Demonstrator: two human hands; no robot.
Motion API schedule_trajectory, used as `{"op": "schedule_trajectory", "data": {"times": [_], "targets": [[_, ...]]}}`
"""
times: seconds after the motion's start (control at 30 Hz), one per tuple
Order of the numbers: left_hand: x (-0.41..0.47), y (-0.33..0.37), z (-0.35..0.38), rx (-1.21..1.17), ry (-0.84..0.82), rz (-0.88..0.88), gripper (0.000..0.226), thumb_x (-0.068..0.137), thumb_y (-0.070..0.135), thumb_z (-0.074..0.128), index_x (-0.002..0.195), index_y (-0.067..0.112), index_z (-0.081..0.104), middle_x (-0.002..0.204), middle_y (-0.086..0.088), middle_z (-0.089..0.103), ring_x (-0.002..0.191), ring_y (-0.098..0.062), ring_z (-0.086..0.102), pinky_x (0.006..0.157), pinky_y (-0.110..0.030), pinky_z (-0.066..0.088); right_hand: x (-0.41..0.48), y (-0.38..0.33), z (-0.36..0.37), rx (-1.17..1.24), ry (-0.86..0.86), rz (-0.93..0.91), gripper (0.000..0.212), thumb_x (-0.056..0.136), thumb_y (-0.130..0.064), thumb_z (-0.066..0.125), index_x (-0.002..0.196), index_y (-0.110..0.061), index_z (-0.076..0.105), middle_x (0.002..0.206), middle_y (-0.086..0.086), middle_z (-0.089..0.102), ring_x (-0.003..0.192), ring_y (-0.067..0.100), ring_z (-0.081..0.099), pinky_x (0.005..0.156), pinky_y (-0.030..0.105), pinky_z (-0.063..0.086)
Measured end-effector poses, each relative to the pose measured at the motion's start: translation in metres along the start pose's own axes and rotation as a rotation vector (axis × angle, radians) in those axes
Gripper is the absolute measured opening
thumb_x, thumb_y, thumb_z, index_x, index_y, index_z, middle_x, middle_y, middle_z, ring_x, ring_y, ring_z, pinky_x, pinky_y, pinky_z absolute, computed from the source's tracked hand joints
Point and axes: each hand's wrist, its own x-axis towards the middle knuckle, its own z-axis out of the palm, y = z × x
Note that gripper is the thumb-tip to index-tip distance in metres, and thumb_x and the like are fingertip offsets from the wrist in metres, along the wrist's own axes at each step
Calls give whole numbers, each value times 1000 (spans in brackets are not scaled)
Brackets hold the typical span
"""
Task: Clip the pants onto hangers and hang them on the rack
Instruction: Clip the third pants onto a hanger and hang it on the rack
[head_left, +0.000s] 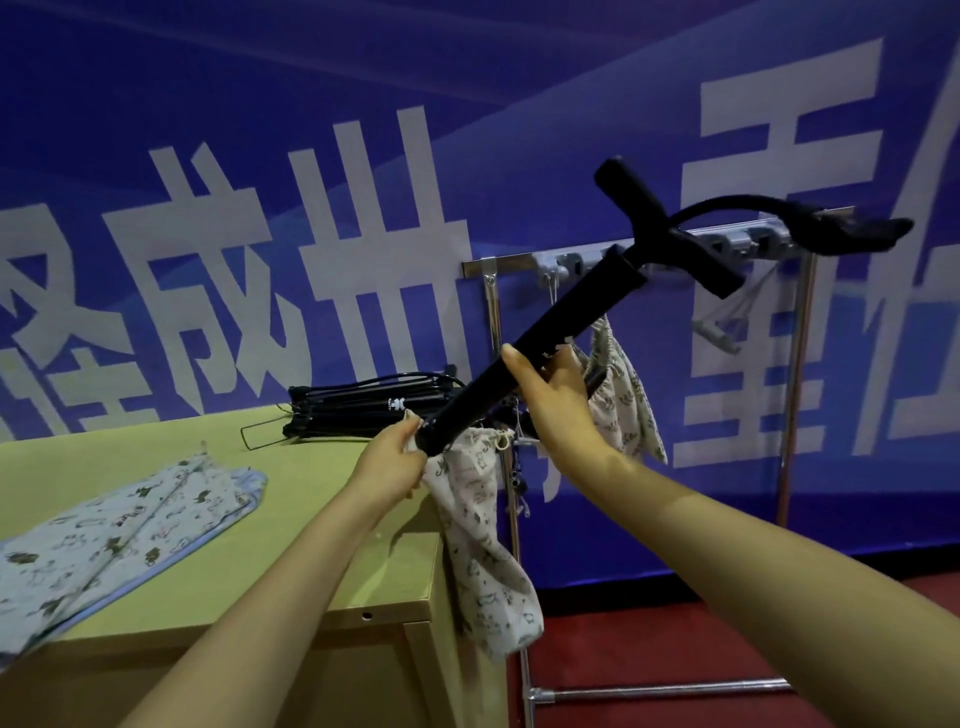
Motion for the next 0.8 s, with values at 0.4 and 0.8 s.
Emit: {"op": "schedule_trajectory", "data": {"times": [0.4, 0.8], "targets": [[-18, 47, 21, -297, -136, 189, 53, 90, -8, 43, 130, 25, 51, 82, -1, 65, 49, -2, 50, 46, -14, 40, -16, 26, -4, -339, -244, -146, 19, 88, -29, 63, 105, -24, 57, 100, -4, 65, 91, 4, 63, 82, 24, 54], [-14, 66, 12, -639, 288, 97, 23, 85, 31, 64, 68, 18, 57, 63, -2, 49, 61, -17, 48, 51, -22, 40, -25, 31, 0, -881, -445, -116, 35, 95, -44, 45, 106, -11, 49, 100, 11, 60, 89, 26, 58, 80, 45, 49]]}}
